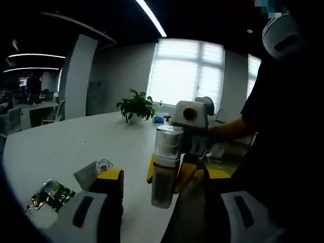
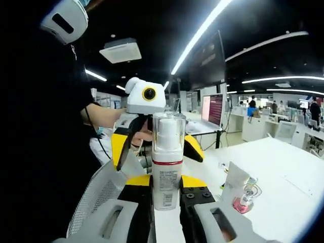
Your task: Arrange the skincare products in the storage area until every visible bottle or jar stands upright without overlapping.
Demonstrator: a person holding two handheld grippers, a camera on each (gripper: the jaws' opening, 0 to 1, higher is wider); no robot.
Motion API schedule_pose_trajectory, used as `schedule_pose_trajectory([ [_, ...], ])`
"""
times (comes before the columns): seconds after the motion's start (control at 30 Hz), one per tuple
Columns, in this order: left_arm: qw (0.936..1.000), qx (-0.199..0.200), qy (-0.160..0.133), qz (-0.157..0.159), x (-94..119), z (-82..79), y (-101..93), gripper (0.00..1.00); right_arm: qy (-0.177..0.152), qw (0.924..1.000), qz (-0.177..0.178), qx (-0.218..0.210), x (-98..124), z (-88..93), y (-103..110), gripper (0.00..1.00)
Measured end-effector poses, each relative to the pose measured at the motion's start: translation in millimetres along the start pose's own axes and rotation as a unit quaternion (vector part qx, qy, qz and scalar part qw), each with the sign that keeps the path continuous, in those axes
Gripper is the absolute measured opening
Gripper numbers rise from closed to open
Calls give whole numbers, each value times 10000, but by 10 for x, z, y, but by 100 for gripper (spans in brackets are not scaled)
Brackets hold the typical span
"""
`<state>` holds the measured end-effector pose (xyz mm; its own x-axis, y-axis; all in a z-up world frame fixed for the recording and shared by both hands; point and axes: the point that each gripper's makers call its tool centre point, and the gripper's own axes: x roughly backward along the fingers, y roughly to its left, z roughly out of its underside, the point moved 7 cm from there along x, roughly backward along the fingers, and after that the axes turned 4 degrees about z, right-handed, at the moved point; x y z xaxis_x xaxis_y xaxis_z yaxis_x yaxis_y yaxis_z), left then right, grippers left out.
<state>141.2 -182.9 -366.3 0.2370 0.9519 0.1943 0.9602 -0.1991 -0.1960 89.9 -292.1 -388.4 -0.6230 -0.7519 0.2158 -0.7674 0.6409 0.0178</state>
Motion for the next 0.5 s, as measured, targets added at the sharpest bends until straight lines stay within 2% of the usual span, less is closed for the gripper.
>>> schedule_pose_trajectory([
  [0.17, 9996, 135, 7, -267, 50, 88, 65, 68, 7, 9999, 102, 16, -25, 48, -46, 10],
  [0.3, 9984, 253, -21, -507, 113, 169, 107, 71, 106, 9997, 216, 6, -57, 169, -116, 10],
  [0.5, 9933, 566, -181, -987, 231, 301, 123, 78, 206, 9989, 420, -22, -63, 318, -223, 10],
])
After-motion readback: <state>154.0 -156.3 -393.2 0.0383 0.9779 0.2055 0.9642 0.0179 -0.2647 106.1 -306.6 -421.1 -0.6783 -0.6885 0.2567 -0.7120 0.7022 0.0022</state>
